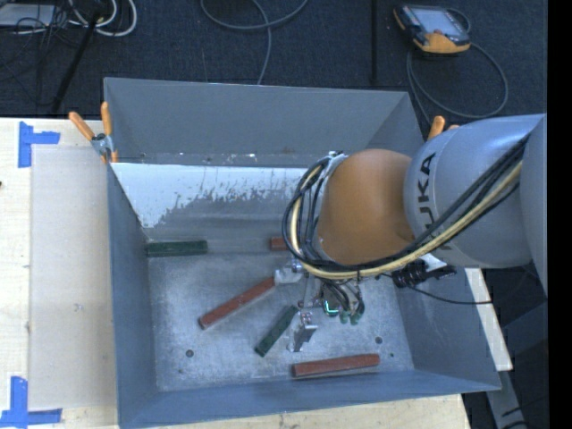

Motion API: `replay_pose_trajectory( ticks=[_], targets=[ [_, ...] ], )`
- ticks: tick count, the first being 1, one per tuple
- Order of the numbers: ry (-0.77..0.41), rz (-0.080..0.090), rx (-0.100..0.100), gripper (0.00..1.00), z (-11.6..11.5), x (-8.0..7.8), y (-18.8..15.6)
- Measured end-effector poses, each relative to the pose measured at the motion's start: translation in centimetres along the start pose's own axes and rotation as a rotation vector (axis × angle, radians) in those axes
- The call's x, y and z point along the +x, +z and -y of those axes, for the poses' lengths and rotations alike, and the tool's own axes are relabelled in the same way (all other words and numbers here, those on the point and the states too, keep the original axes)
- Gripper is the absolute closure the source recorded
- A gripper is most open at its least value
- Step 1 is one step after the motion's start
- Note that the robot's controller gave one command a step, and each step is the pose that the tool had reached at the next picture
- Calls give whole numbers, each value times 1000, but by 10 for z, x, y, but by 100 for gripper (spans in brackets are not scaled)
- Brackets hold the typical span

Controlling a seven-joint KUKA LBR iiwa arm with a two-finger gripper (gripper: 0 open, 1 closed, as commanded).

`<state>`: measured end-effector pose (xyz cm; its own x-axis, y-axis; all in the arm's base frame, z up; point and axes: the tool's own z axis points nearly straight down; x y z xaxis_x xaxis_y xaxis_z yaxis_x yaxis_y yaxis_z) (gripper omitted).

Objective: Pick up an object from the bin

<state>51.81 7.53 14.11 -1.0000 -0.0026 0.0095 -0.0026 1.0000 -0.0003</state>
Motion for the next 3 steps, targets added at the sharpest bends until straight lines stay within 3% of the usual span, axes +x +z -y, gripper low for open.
replay_pose_trajectory(
  ticks=[1,2,3],
  targets=[
    [3,7,-1,0,0,-2,-4],
    [-243,14,1,0,-11,-9,45],
    [-335,27,2,0,-12,-15,54]
  ],
)
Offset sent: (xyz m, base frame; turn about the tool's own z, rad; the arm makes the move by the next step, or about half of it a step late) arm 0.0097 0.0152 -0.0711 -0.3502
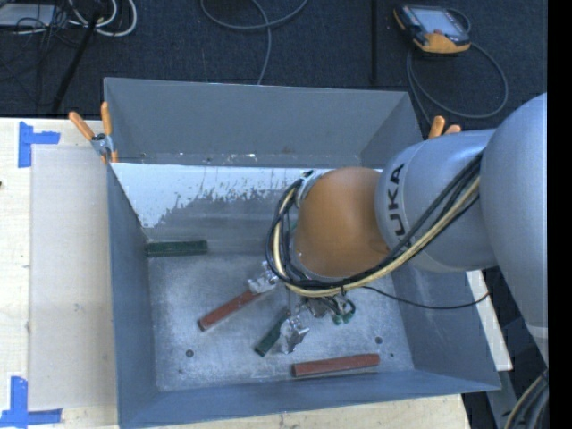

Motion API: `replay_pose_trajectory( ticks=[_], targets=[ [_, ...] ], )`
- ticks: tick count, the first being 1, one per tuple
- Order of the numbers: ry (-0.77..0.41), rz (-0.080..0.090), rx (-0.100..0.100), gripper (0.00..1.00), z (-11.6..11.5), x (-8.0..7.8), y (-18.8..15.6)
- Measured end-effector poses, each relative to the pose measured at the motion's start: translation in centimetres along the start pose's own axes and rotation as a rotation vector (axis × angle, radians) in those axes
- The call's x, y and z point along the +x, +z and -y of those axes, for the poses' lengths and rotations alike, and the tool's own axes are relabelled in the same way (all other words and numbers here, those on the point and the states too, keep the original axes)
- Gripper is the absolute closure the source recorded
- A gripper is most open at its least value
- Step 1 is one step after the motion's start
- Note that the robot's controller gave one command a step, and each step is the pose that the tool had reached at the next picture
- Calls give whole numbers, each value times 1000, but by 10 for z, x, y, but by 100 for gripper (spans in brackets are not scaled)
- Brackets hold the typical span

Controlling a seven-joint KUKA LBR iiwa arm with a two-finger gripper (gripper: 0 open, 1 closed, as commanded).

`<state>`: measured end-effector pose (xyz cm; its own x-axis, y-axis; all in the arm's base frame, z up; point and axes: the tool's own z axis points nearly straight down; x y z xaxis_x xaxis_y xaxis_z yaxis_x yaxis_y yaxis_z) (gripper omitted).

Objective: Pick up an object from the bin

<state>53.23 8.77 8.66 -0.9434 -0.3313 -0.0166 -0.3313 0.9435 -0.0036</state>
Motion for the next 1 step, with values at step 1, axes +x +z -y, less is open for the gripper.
replay_pose_trajectory(
  ticks=[1],
  targets=[
    [-1,-16,-4,0,3,19,-19]
  ],
)
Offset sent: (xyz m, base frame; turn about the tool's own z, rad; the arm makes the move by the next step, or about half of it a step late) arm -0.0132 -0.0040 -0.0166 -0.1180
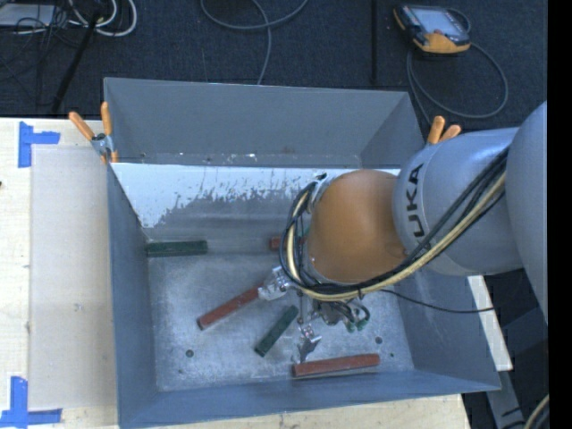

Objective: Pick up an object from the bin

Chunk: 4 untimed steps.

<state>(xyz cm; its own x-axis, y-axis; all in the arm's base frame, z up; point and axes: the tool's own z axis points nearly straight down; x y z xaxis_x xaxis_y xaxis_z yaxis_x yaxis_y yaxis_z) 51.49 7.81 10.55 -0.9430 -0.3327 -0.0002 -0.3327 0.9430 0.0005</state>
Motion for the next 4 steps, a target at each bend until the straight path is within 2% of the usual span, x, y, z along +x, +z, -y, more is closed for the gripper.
replay_pose_trajectory(
  ticks=[1,2,4],
  targets=[
    [-89,-1,0,0,-2,-4,23],
    [-104,4,1,100,-6,3,31],
    [-103,2,0,100,-6,4,27]
  ],
)
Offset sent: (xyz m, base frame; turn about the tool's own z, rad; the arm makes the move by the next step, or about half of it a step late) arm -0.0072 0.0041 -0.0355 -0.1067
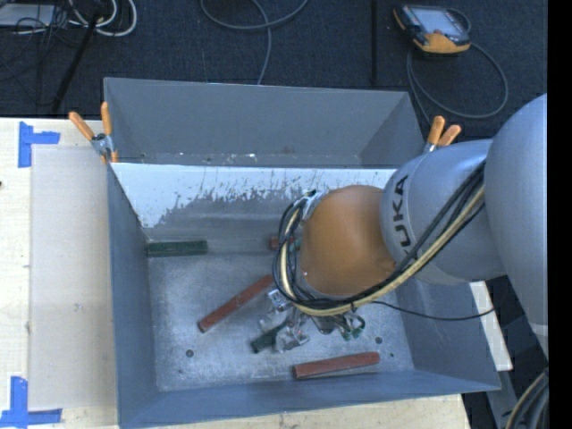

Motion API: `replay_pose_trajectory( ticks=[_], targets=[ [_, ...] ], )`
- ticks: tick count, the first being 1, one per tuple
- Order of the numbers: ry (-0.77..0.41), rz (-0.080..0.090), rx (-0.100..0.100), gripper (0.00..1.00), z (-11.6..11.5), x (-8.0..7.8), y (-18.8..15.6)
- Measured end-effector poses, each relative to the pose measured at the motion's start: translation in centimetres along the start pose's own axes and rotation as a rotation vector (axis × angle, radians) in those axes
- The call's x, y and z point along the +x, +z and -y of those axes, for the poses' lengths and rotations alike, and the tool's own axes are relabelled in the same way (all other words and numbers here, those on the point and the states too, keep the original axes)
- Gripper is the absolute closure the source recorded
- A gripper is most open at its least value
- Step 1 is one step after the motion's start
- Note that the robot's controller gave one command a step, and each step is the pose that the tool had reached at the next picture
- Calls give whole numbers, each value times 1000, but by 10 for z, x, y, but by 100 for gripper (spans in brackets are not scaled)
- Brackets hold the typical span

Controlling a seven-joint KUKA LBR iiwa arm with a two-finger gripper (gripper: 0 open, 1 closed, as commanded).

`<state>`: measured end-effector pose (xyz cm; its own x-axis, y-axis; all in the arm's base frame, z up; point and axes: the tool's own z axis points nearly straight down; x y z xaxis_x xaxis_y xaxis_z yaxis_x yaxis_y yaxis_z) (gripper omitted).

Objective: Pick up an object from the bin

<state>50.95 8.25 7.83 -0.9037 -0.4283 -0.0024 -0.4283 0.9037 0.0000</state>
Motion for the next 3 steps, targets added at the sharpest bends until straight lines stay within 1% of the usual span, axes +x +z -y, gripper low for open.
replay_pose_trajectory(
  ticks=[1,3],
  targets=[
    [0,-5,-1,100,-1,1,-13],
    [1,-7,-2,100,-1,1,-42]
  ],
)
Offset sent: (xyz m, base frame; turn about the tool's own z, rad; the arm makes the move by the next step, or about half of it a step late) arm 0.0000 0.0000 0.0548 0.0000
